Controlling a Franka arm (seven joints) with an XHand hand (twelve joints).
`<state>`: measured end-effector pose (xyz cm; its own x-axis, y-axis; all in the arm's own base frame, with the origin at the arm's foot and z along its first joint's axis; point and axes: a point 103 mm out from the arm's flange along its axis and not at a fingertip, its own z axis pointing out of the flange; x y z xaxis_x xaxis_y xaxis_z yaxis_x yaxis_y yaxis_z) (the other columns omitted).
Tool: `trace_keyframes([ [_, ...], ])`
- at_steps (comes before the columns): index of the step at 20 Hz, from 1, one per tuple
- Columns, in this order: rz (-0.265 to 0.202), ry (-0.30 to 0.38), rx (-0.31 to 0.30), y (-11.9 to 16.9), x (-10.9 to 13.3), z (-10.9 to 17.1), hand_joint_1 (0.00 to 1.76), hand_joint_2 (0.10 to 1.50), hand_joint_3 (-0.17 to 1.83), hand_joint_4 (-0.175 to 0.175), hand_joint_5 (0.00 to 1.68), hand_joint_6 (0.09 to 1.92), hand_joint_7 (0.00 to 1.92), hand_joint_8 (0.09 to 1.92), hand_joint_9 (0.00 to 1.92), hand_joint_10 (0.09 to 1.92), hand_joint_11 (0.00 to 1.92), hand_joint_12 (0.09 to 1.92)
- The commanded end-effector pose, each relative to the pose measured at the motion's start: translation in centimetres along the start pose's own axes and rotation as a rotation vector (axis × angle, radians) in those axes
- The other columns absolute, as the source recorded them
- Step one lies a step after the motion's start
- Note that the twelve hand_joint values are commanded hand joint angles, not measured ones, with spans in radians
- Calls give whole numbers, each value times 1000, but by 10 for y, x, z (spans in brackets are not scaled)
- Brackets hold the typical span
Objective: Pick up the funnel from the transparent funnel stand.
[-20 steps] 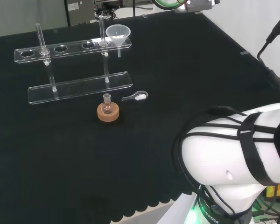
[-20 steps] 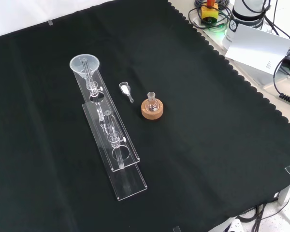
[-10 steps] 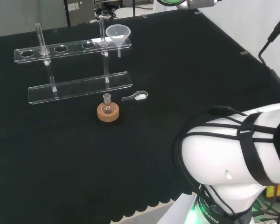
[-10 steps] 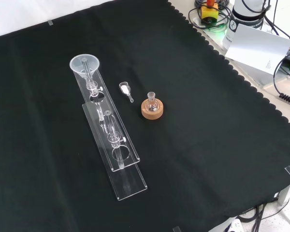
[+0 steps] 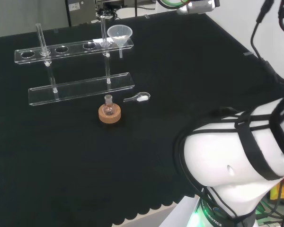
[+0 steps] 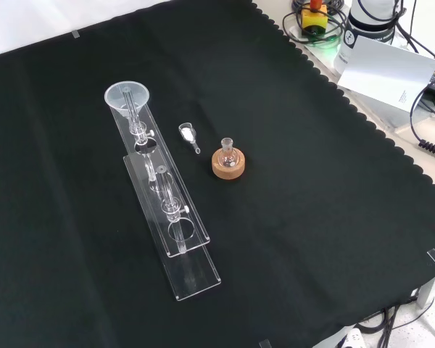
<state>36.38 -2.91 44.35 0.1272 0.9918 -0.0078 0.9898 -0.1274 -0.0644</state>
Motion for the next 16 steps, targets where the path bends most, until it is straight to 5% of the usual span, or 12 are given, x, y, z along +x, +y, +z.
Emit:
trace_keyframes([
  [1, -27, -9, -7, 79, -15, 19, 0, 1215, 346, 4, 170, 87, 52, 87, 49, 598, 0, 1183],
  [10, -69, -23, 4, 154, -15, 47, 157, 1153, 273, -3, 235, 87, 202, 124, 177, 666, 0, 1267],
  [16, -110, -26, 81, 181, -3, 61, 348, 1021, 219, -4, 263, 87, 134, 552, 268, 694, 0, 1332],
])
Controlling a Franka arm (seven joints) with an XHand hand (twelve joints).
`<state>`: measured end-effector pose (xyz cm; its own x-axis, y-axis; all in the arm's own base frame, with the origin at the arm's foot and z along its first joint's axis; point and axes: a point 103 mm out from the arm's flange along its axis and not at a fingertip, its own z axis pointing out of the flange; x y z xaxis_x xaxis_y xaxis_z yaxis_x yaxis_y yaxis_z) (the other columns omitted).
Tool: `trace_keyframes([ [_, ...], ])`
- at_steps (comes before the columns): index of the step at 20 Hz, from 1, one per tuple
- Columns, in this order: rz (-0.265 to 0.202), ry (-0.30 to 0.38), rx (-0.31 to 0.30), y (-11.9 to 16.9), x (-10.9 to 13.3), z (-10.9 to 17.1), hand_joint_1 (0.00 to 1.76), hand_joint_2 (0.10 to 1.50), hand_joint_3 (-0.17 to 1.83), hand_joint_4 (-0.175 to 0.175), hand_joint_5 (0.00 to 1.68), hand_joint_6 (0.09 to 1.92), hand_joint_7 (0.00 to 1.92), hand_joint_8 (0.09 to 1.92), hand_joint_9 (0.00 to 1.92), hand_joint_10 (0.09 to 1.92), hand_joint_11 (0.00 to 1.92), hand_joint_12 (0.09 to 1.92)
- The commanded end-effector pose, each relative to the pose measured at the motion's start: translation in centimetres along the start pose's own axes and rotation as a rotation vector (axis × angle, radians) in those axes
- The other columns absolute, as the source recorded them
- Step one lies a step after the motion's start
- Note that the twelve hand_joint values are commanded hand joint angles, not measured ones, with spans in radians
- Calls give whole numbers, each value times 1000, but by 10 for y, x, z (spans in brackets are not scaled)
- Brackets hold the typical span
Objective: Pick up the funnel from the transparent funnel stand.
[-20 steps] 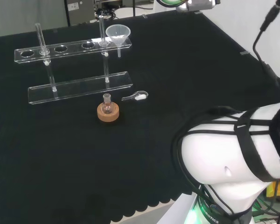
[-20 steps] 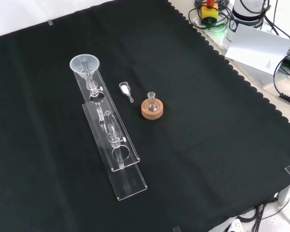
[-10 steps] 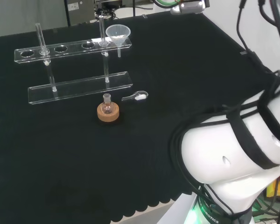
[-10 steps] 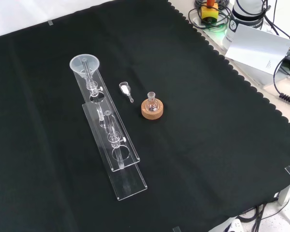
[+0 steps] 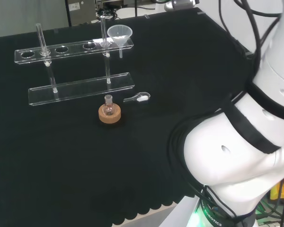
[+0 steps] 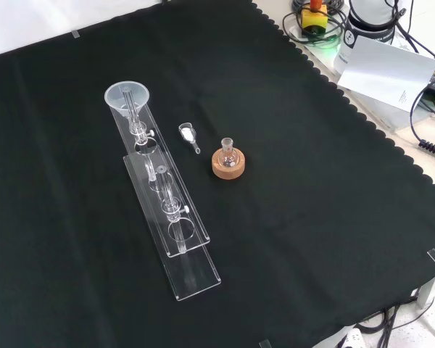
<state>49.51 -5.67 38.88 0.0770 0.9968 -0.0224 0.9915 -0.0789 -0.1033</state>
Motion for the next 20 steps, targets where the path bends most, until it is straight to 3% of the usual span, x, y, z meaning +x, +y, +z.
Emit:
trace_keyframes([
  [1, -71, -7, 58, 47, 9, 15, 370, 996, 210, -2, 242, 87, 127, 574, 271, 695, 0, 1339],
  [7, -109, -48, 189, 59, 23, 33, 445, 883, 179, 2, 124, 87, 21, 610, 208, 715, 0, 1380],
  [8, -147, -53, 213, 61, 25, 36, 453, 865, 175, 0, 116, 87, 10, 596, 200, 722, 7, 1396],
  [20, -168, -72, 288, 80, 40, 66, 508, 785, 155, -30, 154, 87, 0, 598, 164, 767, 61, 1420],
])
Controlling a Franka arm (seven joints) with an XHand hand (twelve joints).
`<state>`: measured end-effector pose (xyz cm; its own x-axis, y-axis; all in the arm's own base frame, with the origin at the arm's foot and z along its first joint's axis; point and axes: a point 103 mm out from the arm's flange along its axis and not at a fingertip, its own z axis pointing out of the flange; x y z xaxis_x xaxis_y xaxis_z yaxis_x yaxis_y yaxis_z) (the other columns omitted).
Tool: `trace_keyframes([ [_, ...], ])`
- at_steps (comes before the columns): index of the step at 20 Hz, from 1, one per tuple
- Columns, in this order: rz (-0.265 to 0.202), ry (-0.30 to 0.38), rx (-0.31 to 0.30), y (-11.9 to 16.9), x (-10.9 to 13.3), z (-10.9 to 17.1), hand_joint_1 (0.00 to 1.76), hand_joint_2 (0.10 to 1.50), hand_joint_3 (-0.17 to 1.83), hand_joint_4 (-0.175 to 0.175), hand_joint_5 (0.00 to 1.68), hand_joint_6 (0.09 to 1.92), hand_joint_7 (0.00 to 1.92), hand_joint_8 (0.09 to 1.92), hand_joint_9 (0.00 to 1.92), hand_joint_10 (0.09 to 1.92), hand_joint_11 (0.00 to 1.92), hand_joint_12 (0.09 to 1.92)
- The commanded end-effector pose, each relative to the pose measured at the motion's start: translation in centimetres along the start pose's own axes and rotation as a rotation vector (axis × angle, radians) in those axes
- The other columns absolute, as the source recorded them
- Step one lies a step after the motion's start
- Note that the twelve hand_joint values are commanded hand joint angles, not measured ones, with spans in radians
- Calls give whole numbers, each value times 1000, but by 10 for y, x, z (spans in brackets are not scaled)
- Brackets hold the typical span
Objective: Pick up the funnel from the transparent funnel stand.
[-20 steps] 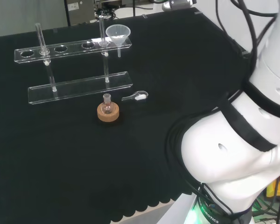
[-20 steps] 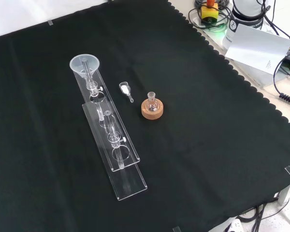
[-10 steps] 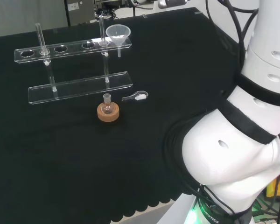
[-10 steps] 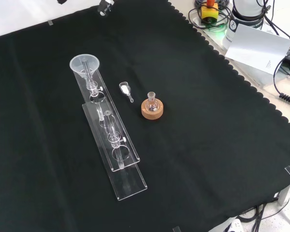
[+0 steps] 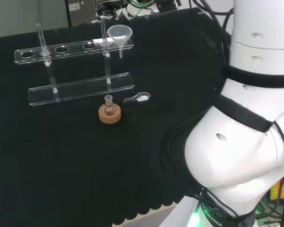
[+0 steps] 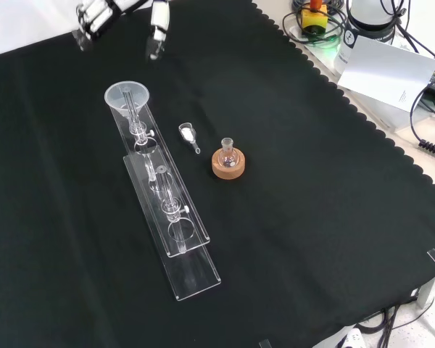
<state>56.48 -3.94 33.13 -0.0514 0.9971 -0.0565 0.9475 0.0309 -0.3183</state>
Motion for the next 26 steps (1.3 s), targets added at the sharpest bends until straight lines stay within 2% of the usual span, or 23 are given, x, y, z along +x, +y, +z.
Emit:
trace_keyframes([
  [1, -54, -14, 74, 11, 18, 14, 501, 778, 154, -30, 154, 87, 0, 611, 163, 772, 60, 1421],
  [8, -79, -36, 110, 13, 39, 26, 453, 751, 144, -29, 135, 87, 0, 642, 183, 790, 55, 1426],
  [11, -80, -62, 105, 13, 45, 28, 446, 749, 142, -28, 93, 87, 0, 580, 169, 793, 36, 1438],
  [15, -73, -85, 117, 17, 48, 32, 445, 749, 138, -24, 45, 87, 0, 507, 139, 804, 25, 1448],
  [26, -57, -126, 91, 26, 46, 42, 477, 753, 129, -20, 0, 87, 0, 360, 43, 819, 0, 1451],
])
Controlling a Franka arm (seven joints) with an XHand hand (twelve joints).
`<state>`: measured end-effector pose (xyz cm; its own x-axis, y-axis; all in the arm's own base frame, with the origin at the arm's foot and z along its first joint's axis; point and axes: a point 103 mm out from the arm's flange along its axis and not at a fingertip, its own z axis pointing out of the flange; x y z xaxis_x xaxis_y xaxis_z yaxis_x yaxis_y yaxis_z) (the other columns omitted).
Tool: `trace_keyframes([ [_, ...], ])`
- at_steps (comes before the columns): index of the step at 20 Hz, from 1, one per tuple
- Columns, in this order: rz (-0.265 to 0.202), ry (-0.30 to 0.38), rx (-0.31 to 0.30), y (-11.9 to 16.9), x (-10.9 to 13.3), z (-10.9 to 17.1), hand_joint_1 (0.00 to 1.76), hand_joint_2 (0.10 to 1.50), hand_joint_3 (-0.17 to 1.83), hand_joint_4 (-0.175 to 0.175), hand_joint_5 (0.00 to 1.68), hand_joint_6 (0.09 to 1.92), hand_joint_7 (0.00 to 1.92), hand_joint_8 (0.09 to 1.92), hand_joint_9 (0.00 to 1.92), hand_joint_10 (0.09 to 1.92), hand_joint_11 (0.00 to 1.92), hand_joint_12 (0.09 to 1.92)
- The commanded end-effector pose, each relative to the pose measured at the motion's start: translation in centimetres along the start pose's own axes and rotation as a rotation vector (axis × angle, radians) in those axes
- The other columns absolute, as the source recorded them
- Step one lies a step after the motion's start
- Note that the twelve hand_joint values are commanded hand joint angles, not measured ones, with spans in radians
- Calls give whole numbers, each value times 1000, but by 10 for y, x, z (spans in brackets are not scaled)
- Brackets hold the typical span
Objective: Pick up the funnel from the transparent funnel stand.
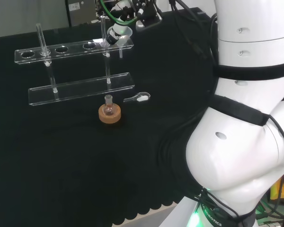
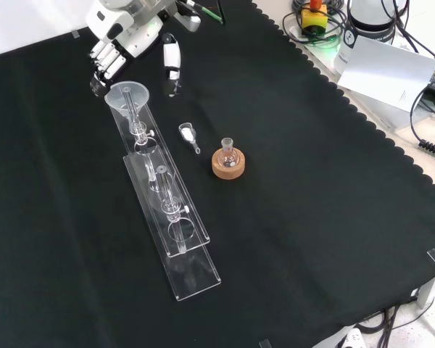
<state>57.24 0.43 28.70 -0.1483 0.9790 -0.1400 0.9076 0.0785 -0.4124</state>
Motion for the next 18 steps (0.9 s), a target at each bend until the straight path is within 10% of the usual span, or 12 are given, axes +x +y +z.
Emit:
trace_keyframes([
  [1, 3, -15, -4, 5, 1, 5, 479, 753, 127, -20, 0, 87, 0, 327, 23, 805, 0, 1444],
  [18, 16, -38, -33, 22, -13, 13, 569, 765, 112, -34, 11, 87, 0, 331, 83, 840, 36, 1448],
])
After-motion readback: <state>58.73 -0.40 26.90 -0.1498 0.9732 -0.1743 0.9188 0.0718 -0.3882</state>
